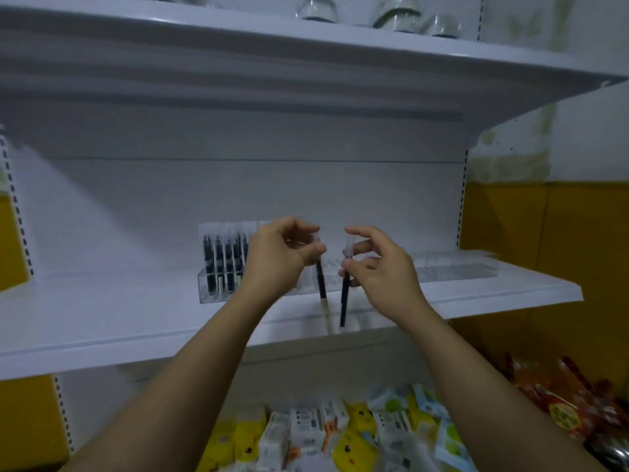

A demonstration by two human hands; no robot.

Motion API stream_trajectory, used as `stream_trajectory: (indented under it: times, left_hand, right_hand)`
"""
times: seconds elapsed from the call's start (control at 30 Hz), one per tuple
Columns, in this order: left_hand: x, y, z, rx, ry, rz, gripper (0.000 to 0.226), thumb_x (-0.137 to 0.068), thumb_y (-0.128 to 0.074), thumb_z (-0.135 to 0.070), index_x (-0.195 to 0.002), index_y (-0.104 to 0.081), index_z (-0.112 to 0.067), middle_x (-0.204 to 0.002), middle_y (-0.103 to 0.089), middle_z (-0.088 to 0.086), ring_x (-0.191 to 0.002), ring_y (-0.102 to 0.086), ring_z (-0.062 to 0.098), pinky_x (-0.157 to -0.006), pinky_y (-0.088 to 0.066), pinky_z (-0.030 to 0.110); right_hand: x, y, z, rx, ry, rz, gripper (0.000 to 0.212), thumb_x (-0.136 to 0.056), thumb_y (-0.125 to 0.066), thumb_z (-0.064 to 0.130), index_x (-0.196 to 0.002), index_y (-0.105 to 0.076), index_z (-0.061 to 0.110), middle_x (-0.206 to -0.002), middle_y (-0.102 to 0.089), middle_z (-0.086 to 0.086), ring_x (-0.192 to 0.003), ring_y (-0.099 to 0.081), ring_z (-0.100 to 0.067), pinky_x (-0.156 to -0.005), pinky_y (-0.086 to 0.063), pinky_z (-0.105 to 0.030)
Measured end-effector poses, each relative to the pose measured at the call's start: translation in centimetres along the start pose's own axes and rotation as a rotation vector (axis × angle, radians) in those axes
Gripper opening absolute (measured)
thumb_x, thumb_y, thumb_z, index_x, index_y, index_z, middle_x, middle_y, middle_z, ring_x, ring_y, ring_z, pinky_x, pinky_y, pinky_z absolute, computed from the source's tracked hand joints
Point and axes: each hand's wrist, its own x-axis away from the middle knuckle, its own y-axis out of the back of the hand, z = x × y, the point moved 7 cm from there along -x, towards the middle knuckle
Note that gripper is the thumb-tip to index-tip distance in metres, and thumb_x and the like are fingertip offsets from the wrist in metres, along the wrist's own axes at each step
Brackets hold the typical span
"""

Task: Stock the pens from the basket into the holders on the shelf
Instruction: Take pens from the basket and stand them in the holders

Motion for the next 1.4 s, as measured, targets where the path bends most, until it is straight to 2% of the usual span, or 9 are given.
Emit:
stream_trajectory:
  times: [0.17, 0.43, 0.73, 0.83, 1.0, 1.13, 1.23, 1.3, 1.4]
  left_hand:
    - [-5.2, 0.7, -0.5, -0.175, -0.077, -0.055, 0.019, -0.081, -0.075, -0.022, -0.09, -0.061, -0.034, -0.087, -0.068, -0.01, -0.074, -0.067, 0.002, -0.069, -0.055, 0.019]
    - [-11.3, -0.5, 0.8, -0.336, -0.207, -0.075, 0.017, -0.08, -0.077, -0.022, -0.091, -0.064, -0.023, -0.084, -0.066, -0.008, -0.079, -0.065, 0.004, -0.07, -0.054, 0.017]
    - [-14.0, -0.3, 4.7, -0.403, -0.185, -0.082, 0.016, -0.079, -0.078, -0.02, -0.087, -0.064, -0.02, -0.08, -0.067, -0.005, -0.077, -0.065, 0.005, -0.071, -0.055, 0.018]
    - [-14.2, -0.7, 5.2, -0.425, -0.191, -0.068, 0.015, -0.08, -0.077, -0.021, -0.089, -0.066, -0.018, -0.081, -0.068, -0.005, -0.078, -0.065, 0.005, -0.073, -0.057, 0.023]
    - [-13.8, -1.3, 5.5, -0.523, -0.214, -0.046, 0.014, -0.083, -0.075, -0.023, -0.091, -0.066, -0.017, -0.079, -0.067, -0.009, -0.077, -0.064, 0.004, -0.073, -0.056, 0.023]
    - [-13.5, -1.5, 6.5, -0.786, -0.183, -0.003, 0.021, -0.085, -0.071, -0.029, -0.103, -0.062, -0.024, -0.099, -0.068, -0.01, -0.095, -0.063, 0.015, -0.093, -0.045, 0.035]
    - [-13.8, -1.2, 6.9, -0.859, -0.158, 0.004, 0.023, -0.087, -0.067, -0.029, -0.108, -0.059, -0.026, -0.104, -0.067, -0.011, -0.1, -0.061, 0.016, -0.097, -0.035, 0.036]
    - [-13.9, -1.2, 7.1, -0.828, -0.141, 0.018, 0.019, -0.088, -0.064, -0.029, -0.106, -0.058, -0.025, -0.102, -0.068, -0.01, -0.097, -0.063, 0.017, -0.096, -0.039, 0.037]
    - [-14.0, -1.4, 7.0, -0.815, -0.115, 0.021, 0.012, -0.092, -0.06, -0.033, -0.1, -0.057, -0.026, -0.095, -0.069, -0.009, -0.089, -0.064, 0.017, -0.093, -0.043, 0.039]
  right_hand:
    - [-5.2, -0.9, -0.9, -0.006, 0.026, -0.02, 0.041, -0.088, -0.065, 0.004, -0.113, -0.055, 0.035, -0.097, -0.061, 0.006, -0.075, -0.071, -0.013, -0.072, -0.061, -0.041]
    - [-11.9, -3.2, -3.0, -0.019, 0.063, -0.08, 0.038, -0.089, -0.065, 0.007, -0.114, -0.054, 0.032, -0.099, -0.06, 0.005, -0.079, -0.069, -0.015, -0.072, -0.06, -0.044]
    - [-15.6, -5.0, -6.3, -0.036, 0.064, -0.087, 0.039, -0.086, -0.069, 0.008, -0.112, -0.055, 0.034, -0.095, -0.06, 0.007, -0.076, -0.067, -0.015, -0.078, -0.059, -0.042]
    - [-16.0, -5.5, -6.9, -0.047, 0.086, -0.084, 0.038, -0.088, -0.068, 0.01, -0.114, -0.055, 0.034, -0.094, -0.06, 0.01, -0.074, -0.067, -0.009, -0.076, -0.059, -0.034]
    - [-15.9, -6.5, -7.1, 0.011, 0.118, -0.052, 0.038, -0.089, -0.064, 0.008, -0.115, -0.057, 0.033, -0.089, -0.06, 0.011, -0.064, -0.061, -0.006, -0.059, -0.054, -0.016]
    - [-15.4, -7.7, -8.5, 0.154, 0.055, 0.08, 0.03, -0.09, -0.066, 0.014, -0.113, -0.058, 0.032, -0.094, -0.06, 0.011, -0.072, -0.061, -0.003, -0.053, -0.046, -0.008]
    - [-14.2, -8.7, -9.5, 0.29, 0.059, 0.202, 0.051, -0.093, -0.059, 0.01, -0.131, -0.045, 0.04, -0.095, -0.058, 0.009, -0.08, -0.06, -0.009, -0.066, -0.049, -0.018]
    - [-13.3, -9.3, -9.9, 0.34, 0.047, 0.266, 0.067, -0.094, -0.055, 0.01, -0.14, -0.028, 0.05, -0.096, -0.059, 0.008, -0.08, -0.06, -0.01, -0.071, -0.052, -0.026]
    - [-12.6, -9.4, -10.3, 0.391, 0.036, 0.306, 0.079, -0.095, -0.053, 0.009, -0.144, -0.01, 0.054, -0.093, -0.061, 0.007, -0.077, -0.061, -0.008, -0.069, -0.051, -0.024]
